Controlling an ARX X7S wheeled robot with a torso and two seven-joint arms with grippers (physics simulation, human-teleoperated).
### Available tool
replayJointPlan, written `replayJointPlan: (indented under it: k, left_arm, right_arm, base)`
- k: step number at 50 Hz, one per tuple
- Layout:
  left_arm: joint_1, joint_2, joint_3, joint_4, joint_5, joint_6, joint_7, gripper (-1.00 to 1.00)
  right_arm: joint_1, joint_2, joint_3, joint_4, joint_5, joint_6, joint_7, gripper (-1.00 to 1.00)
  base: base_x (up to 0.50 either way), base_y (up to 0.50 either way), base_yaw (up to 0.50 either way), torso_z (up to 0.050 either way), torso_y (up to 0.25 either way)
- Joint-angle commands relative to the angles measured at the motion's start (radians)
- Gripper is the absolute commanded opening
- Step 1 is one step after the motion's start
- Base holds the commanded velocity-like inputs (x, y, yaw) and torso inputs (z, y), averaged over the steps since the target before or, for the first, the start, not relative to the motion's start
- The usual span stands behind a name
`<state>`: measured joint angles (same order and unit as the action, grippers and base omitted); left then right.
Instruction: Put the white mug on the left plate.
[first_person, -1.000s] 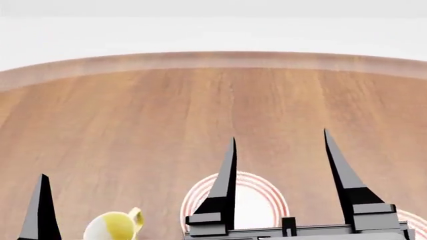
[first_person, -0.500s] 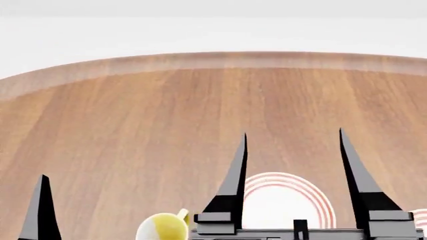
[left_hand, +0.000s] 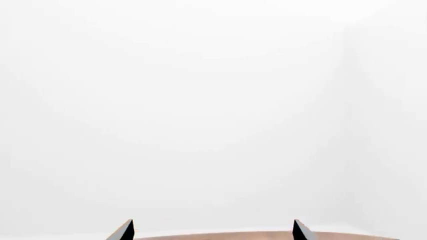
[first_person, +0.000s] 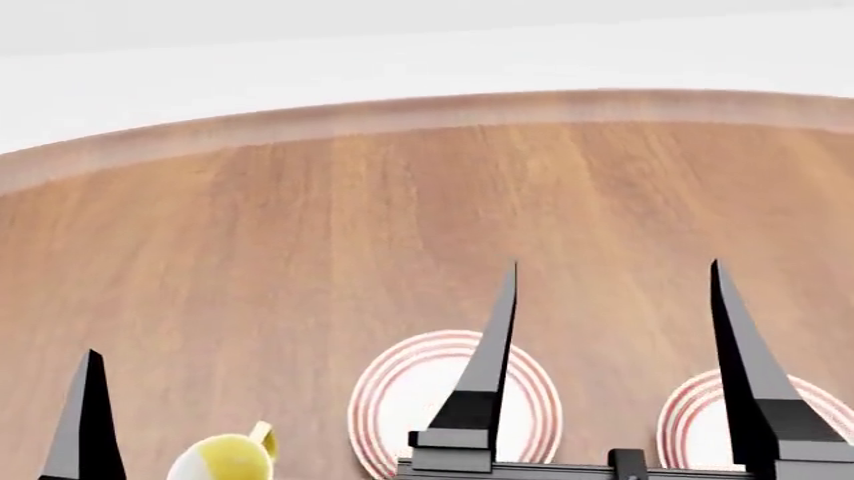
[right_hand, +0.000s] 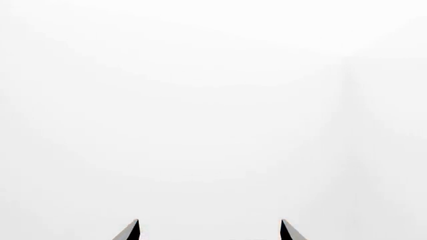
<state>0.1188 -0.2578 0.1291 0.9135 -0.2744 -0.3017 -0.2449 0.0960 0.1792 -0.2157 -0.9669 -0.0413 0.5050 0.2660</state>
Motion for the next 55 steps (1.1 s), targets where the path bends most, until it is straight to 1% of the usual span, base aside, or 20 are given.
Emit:
replayJointPlan:
  k: [1, 33, 34, 35, 36, 37, 41, 42, 43, 45, 46, 48, 49, 51, 52, 53, 55]
  left_arm:
    - [-0.001, -0.008, 0.006, -0.001, -0.010, 0.000, -0.006, 1.00]
    - [-0.002, -0.040, 0.049, -0.019, -0.013, 0.012, -0.029, 1.00]
    - [-0.002, -0.039, 0.048, -0.020, -0.015, 0.013, -0.031, 1.00]
    - [-0.004, -0.036, 0.045, -0.022, -0.017, 0.008, -0.039, 1.00]
    - [-0.007, -0.030, 0.036, -0.028, -0.040, -0.004, -0.045, 1.00]
    - [-0.014, -0.029, 0.025, -0.036, -0.095, -0.032, -0.040, 1.00]
    - [-0.006, -0.046, 0.078, -0.055, -0.077, -0.026, -0.004, 1.00]
    - [0.010, -0.039, 0.075, -0.063, -0.114, 0.020, 0.025, 1.00]
    - [0.003, -0.031, 0.067, -0.074, -0.160, 0.000, 0.024, 1.00]
    - [0.007, -0.037, 0.102, -0.091, -0.113, 0.019, 0.038, 1.00]
    - [0.006, -0.048, 0.119, -0.088, -0.128, 0.005, 0.058, 1.00]
    - [0.001, -0.060, 0.131, -0.064, -0.131, -0.014, 0.060, 1.00]
    - [0.012, -0.072, 0.157, -0.079, -0.108, -0.005, 0.080, 1.00]
    - [0.023, -0.075, 0.162, -0.105, -0.143, -0.016, 0.097, 1.00]
    - [0.034, -0.088, 0.187, -0.117, -0.118, -0.006, 0.116, 1.00]
    - [0.053, -0.097, 0.212, -0.157, -0.062, 0.047, 0.137, 1.00]
    - [0.062, -0.100, 0.215, -0.194, -0.052, 0.079, 0.152, 1.00]
  right_arm:
    - [-0.003, 0.004, 0.006, -0.004, 0.014, -0.004, 0.012, 1.00]
    - [0.005, 0.025, 0.002, -0.019, 0.025, 0.014, 0.035, 1.00]
    - [0.005, 0.026, 0.001, -0.019, 0.021, 0.010, 0.038, 1.00]
    - [0.015, 0.032, -0.012, -0.025, 0.001, 0.048, 0.041, 1.00]
    - [0.014, 0.028, -0.006, -0.018, 0.004, 0.036, 0.046, 1.00]
    - [0.011, 0.027, -0.002, -0.019, 0.007, 0.033, 0.047, 1.00]
    - [0.018, 0.032, -0.014, -0.028, -0.001, 0.052, 0.048, 1.00]
    - [0.020, 0.032, -0.016, -0.028, -0.001, 0.058, 0.048, 1.00]
    - [0.020, 0.033, -0.020, -0.026, -0.003, 0.058, 0.048, 1.00]
    - [0.021, 0.034, -0.019, -0.026, -0.003, 0.061, 0.050, 1.00]
    - [0.022, 0.035, -0.021, -0.029, -0.005, 0.067, 0.051, 1.00]
    - [0.025, 0.038, -0.027, -0.036, -0.010, 0.076, 0.051, 1.00]
    - [0.029, 0.039, -0.029, -0.042, -0.011, 0.083, 0.050, 1.00]
    - [0.033, 0.039, -0.031, -0.048, -0.012, 0.092, 0.051, 1.00]
    - [0.033, 0.041, -0.031, -0.049, -0.012, 0.092, 0.050, 1.00]
    - [0.035, 0.041, -0.031, -0.052, -0.012, 0.100, 0.050, 1.00]
    - [0.037, 0.043, -0.030, -0.056, -0.011, 0.104, 0.050, 1.00]
  base:
    - [0.00, 0.00, -0.50, 0.000, 0.000]
    - [0.00, 0.00, -0.50, 0.000, 0.000]
    - [0.00, 0.00, -0.30, 0.000, 0.000]
    - [0.00, 0.00, 0.00, 0.000, 0.000]
    - [0.00, 0.00, 0.00, 0.000, 0.000]
    - [0.00, 0.00, 0.00, 0.000, 0.000]
    - [0.00, 0.00, 0.00, 0.000, 0.000]
    - [0.00, 0.00, 0.00, 0.000, 0.000]
    - [0.00, 0.00, 0.00, 0.000, 0.000]
    - [0.00, 0.00, 0.00, 0.000, 0.000]
    - [0.00, 0.00, 0.00, 0.000, 0.000]
    - [0.00, 0.00, 0.00, 0.000, 0.000]
    - [0.00, 0.00, 0.00, 0.000, 0.000]
    - [0.00, 0.00, 0.00, 0.000, 0.000]
    - [0.00, 0.00, 0.00, 0.000, 0.000]
    - [0.00, 0.00, 0.00, 0.000, 0.000]
    - [0.00, 0.00, 0.00, 0.000, 0.000]
